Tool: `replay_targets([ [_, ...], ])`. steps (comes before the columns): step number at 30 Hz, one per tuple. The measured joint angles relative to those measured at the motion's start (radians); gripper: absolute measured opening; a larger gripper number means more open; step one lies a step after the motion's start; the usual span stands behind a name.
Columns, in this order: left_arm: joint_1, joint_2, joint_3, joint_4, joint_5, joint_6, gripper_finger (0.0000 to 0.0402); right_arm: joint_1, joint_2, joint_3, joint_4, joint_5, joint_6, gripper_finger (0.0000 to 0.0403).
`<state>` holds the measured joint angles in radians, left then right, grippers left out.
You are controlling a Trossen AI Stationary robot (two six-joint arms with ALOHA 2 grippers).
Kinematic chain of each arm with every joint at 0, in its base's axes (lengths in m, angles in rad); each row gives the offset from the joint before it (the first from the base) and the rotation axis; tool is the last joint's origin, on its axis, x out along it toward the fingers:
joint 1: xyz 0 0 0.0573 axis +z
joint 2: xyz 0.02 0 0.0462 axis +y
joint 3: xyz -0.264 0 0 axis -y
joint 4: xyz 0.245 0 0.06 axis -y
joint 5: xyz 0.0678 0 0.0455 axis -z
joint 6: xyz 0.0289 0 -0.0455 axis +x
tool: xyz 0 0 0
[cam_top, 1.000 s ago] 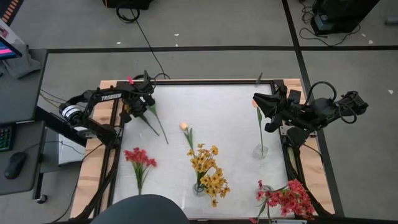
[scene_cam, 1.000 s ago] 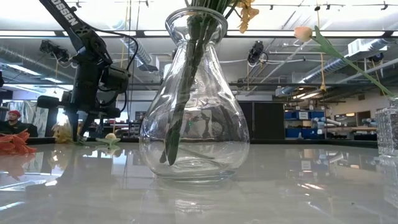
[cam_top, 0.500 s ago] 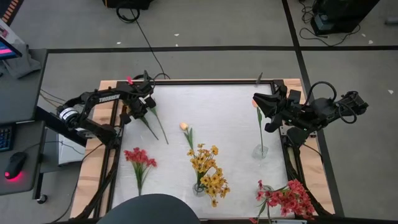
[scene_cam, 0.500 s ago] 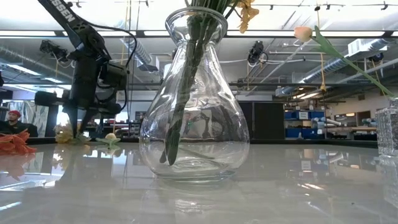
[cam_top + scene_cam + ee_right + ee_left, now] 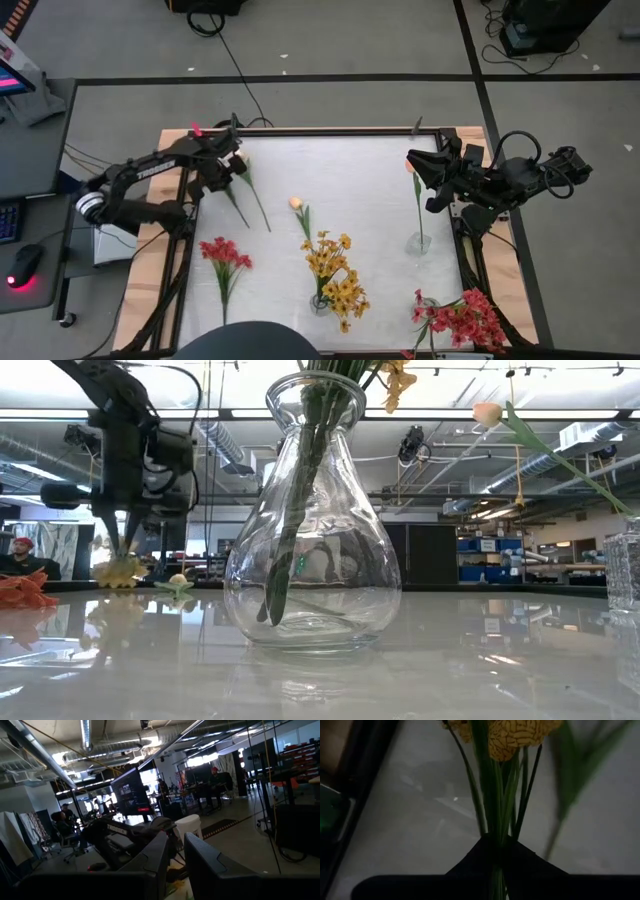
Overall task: Sort flowers into vase by color
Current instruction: Put the yellow flower into the left transparent vase
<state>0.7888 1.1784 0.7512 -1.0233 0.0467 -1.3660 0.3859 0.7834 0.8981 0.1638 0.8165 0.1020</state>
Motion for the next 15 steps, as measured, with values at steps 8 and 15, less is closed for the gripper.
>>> replay_targets([
  [8, -0.040, -0.110, 0.014, 0.012, 0.005, 0.057, 0.0038, 0.000, 0.000, 0.000, 0.000, 0.000, 0.000, 0.0075],
  [15, -0.052, -0.209, 0.014, 0.038, 0.075, 0.168, 0.0038, 0.000, 0.000, 0.000, 0.000, 0.000, 0.000, 0.0075],
])
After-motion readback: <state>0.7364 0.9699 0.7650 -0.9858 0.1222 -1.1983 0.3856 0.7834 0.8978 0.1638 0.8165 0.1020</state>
